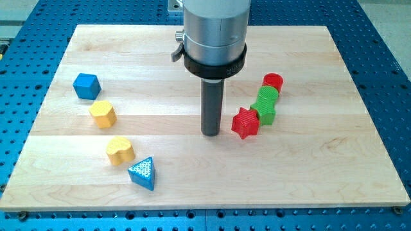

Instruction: Slide the triangle to the bottom left of the hexagon

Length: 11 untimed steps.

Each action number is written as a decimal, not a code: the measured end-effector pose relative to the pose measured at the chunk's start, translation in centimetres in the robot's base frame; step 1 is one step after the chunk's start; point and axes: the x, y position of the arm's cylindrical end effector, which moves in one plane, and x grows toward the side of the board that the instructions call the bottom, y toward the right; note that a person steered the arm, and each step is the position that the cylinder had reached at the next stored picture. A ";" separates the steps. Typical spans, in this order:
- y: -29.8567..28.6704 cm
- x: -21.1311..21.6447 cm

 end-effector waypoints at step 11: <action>-20.0 5.6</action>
